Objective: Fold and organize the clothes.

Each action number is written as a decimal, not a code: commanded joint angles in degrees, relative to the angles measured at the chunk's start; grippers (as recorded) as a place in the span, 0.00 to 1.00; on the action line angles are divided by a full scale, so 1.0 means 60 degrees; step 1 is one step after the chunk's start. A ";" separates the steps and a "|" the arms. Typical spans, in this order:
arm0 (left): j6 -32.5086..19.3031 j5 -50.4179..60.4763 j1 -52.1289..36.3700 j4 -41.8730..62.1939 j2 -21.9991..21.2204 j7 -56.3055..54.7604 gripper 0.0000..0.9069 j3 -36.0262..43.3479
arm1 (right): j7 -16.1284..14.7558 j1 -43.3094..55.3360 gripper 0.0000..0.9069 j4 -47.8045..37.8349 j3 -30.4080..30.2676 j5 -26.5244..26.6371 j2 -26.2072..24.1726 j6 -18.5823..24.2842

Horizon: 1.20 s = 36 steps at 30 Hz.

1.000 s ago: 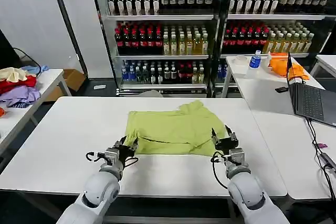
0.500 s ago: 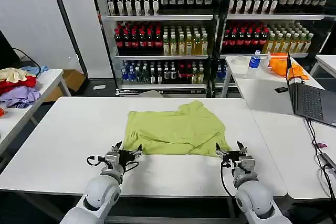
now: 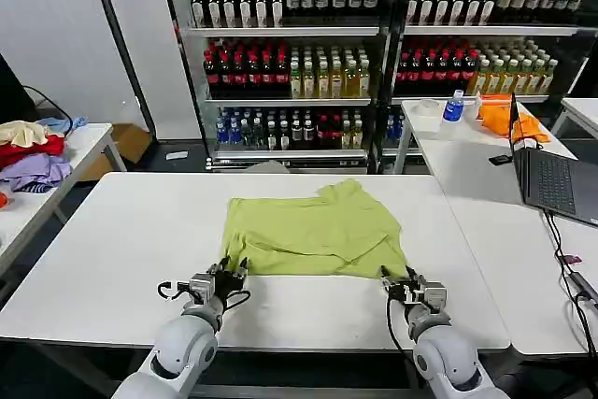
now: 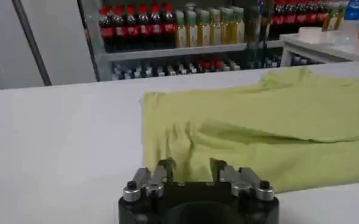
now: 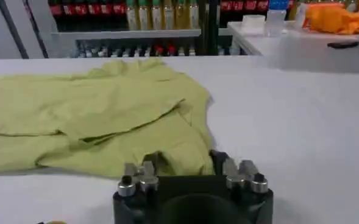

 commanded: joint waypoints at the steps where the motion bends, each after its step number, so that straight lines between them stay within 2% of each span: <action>1: -0.0003 -0.0148 0.0015 -0.0040 0.0007 -0.0011 0.02 -0.0014 | 0.0010 -0.0047 0.00 -0.0023 -0.0027 0.0197 0.0002 -0.0094; 17: -0.0271 -0.0192 0.0456 -0.0165 0.0194 0.0077 0.02 -0.0151 | -0.0264 -0.0328 0.00 0.0319 0.0134 -0.0327 -0.0180 0.0058; 21: -0.0287 0.0284 0.0389 -0.0027 0.0230 -0.0066 0.02 -0.0195 | -0.0290 -0.0452 0.00 0.0413 0.0173 -0.0417 -0.0220 0.0088; 26: -0.0240 0.0293 0.0444 -0.0150 0.0293 -0.0185 0.02 -0.0237 | -0.0364 -0.0949 0.00 0.0980 0.0396 -0.0460 -0.0372 0.0078; 36: -0.0061 0.0227 0.1858 -0.1512 0.0451 -0.0144 0.02 -0.0520 | -0.0431 -0.2398 0.00 0.2259 0.1209 -0.0500 -0.0831 0.0015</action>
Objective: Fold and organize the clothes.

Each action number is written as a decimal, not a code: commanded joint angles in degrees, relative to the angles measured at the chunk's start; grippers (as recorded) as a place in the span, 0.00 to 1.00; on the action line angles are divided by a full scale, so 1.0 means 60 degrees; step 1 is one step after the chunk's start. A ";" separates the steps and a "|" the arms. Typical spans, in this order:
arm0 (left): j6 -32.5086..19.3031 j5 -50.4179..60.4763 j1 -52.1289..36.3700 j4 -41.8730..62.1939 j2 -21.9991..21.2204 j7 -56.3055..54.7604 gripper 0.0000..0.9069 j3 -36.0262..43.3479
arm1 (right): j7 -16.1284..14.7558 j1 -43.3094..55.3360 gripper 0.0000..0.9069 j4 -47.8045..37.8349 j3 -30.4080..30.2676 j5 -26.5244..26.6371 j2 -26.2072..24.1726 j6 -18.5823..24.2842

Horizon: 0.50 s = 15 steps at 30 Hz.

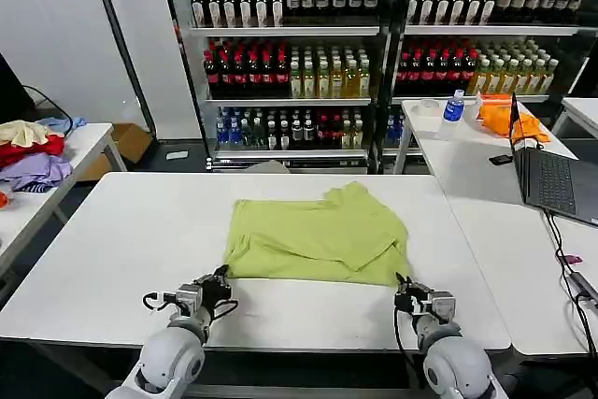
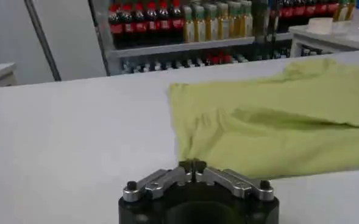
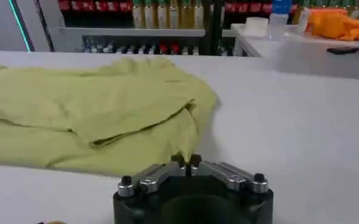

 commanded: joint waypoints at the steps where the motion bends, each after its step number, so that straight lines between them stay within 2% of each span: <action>1: 0.0028 0.0076 0.1031 -0.0895 0.0028 -0.0032 0.02 -0.0086 | -0.0022 -0.1075 0.00 0.0971 0.0542 -0.0042 -0.0269 -0.0014; 4: 0.0003 0.0132 0.1465 -0.1185 0.0008 -0.0017 0.03 -0.0199 | -0.0011 -0.1060 0.00 0.0966 0.0608 -0.0218 -0.0328 -0.0246; 5: -0.0003 0.0144 0.1554 -0.1224 0.0010 -0.0015 0.30 -0.0212 | -0.0015 -0.1051 0.58 0.0969 0.0602 -0.0347 -0.0331 -0.0383; 6: 0.0004 0.0164 0.1632 -0.1262 0.0019 -0.0016 0.62 -0.0224 | -0.0055 -0.1052 1.00 0.0985 0.0589 -0.0532 -0.0344 -0.0438; 7: 0.0042 0.0183 0.1645 -0.1279 0.0020 -0.0017 1.00 -0.0225 | -0.0084 -0.1057 1.00 0.1001 0.0587 -0.0638 -0.0343 -0.0445; 15: 0.0135 0.0164 0.1423 -0.1587 -0.0142 0.0034 1.00 -0.0052 | -0.0099 -0.1108 1.00 0.1137 0.0556 -0.0965 -0.0307 -0.0423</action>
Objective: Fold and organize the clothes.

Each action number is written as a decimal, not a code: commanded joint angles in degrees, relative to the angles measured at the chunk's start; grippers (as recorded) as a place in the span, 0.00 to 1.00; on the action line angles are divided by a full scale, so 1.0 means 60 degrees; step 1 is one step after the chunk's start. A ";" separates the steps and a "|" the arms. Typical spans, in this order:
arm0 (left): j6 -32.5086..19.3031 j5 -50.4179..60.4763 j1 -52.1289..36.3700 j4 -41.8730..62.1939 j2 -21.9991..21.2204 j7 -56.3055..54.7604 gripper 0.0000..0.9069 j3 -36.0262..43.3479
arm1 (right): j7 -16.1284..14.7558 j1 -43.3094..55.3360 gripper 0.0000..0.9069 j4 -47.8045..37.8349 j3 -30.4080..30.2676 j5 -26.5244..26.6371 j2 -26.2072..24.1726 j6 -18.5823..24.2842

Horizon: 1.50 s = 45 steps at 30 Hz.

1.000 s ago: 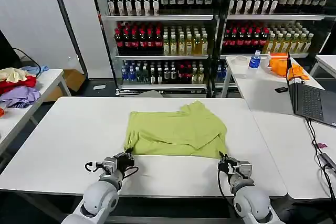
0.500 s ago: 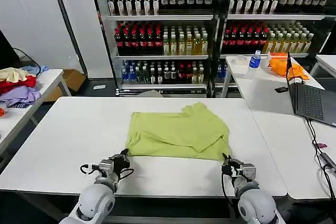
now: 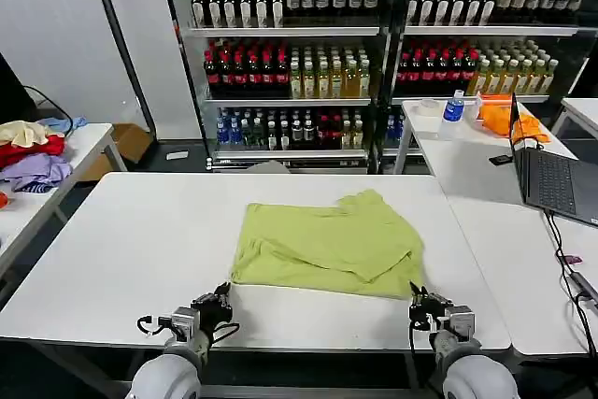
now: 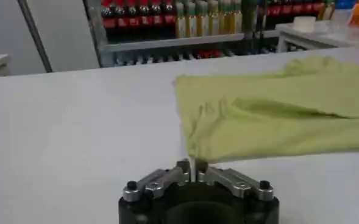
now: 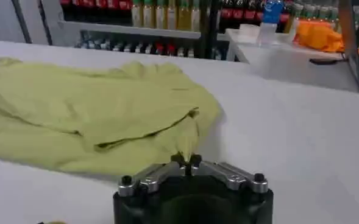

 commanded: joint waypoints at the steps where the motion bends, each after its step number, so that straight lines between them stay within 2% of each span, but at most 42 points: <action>1: 0.0056 0.0028 0.0292 -0.0447 -0.0047 -0.0006 1.00 0.0042 | -0.0025 -0.0297 1.00 0.0278 0.0135 -0.0384 -0.0050 -0.0132; 13: 0.0179 0.0017 -0.1200 0.0906 -0.0299 -0.0276 1.00 0.0407 | -0.0023 -0.0215 1.00 0.0235 0.0030 -0.0416 -0.0028 -0.0135; 19: 0.0328 -0.0175 -0.1508 0.1277 -0.0339 -0.0417 1.00 0.0405 | 0.0147 -0.0123 1.00 -0.0050 0.0012 -0.0390 0.0007 -0.0163; 20: 0.0331 -0.0180 -0.1516 0.1295 -0.0341 -0.0419 0.96 0.0420 | 0.0205 -0.0083 1.00 -0.0130 -0.0009 -0.0342 0.0021 -0.0165; 21: 0.0353 -0.0199 -0.1533 0.1322 -0.0355 -0.0425 0.71 0.0440 | 0.0255 -0.0048 1.00 -0.0171 -0.0020 -0.0275 0.0032 -0.0167; 22: 0.0370 -0.0228 -0.1536 0.1334 -0.0361 -0.0431 0.30 0.0453 | 0.0259 -0.0037 1.00 -0.0220 -0.0023 -0.0246 0.0033 -0.0168; 23: 0.0381 -0.0250 -0.1536 0.1343 -0.0365 -0.0433 0.20 0.0458 | 0.0274 0.0005 0.93 -0.0306 -0.0045 -0.0180 0.0035 -0.0170; 24: 0.0380 -0.0291 -0.1536 0.1361 -0.0370 -0.0425 0.10 0.0472 | 0.0308 0.0065 0.76 -0.0404 -0.0071 -0.0083 0.0041 -0.0169; 25: 0.0367 -0.0312 -0.1538 0.1382 -0.0368 -0.0422 0.08 0.0488 | 0.0322 0.0103 0.62 -0.0470 -0.0094 -0.0019 0.0048 -0.0166; 26: 0.0344 -0.0327 -0.1539 0.1397 -0.0363 -0.0418 0.04 0.0500 | 0.0347 0.0154 0.33 -0.0522 -0.0115 0.0048 0.0060 -0.0164; 28: 0.0280 -0.0353 -0.1568 0.1447 -0.0348 -0.0370 0.02 0.0544 | 0.0375 0.0229 0.00 -0.0580 -0.0155 0.0199 0.0094 -0.0162; 45: 0.0162 -0.0574 -0.1680 0.1538 -0.0233 -0.0051 0.02 0.0684 | 0.0361 0.0499 0.00 -0.0849 -0.0309 0.0374 0.0142 -0.0153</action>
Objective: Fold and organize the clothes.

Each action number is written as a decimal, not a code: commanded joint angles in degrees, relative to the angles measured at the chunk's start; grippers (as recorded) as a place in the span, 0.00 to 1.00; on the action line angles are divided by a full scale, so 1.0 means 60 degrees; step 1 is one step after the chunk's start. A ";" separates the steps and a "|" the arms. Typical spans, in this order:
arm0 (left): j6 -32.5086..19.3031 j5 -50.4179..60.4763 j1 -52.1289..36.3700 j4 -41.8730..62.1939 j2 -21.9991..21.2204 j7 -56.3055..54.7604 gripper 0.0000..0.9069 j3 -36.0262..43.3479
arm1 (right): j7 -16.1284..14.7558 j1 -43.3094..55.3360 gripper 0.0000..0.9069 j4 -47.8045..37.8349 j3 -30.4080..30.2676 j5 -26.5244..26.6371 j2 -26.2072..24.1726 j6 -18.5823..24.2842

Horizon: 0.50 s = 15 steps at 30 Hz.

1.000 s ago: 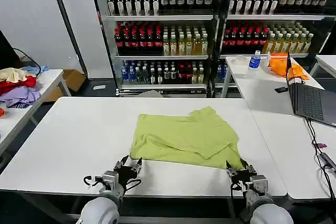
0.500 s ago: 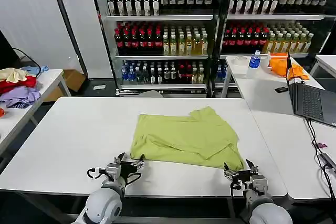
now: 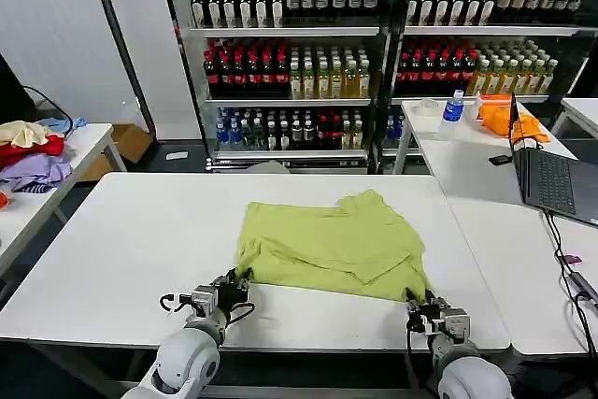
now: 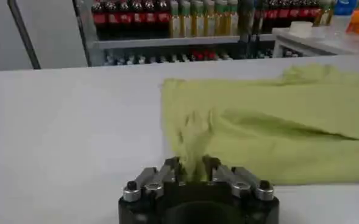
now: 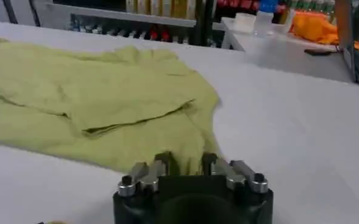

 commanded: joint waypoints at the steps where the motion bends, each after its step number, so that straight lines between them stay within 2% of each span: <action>1: -0.0043 -0.0061 -0.0007 -0.0011 0.0011 0.0028 0.03 -0.0006 | 0.0026 0.0010 0.00 -0.0042 0.0008 0.0101 -0.0007 -0.0011; 11: -0.0149 -0.0355 0.1247 -0.1298 0.0280 -0.0003 0.03 -0.0356 | -0.0015 -0.0619 0.00 0.0688 0.0225 0.0022 -0.0103 0.0032; 15: -0.0188 -0.0291 0.2216 -0.1964 0.0327 -0.0055 0.03 -0.0591 | -0.0119 -0.1164 0.00 0.1137 0.0370 -0.0076 -0.0281 0.0058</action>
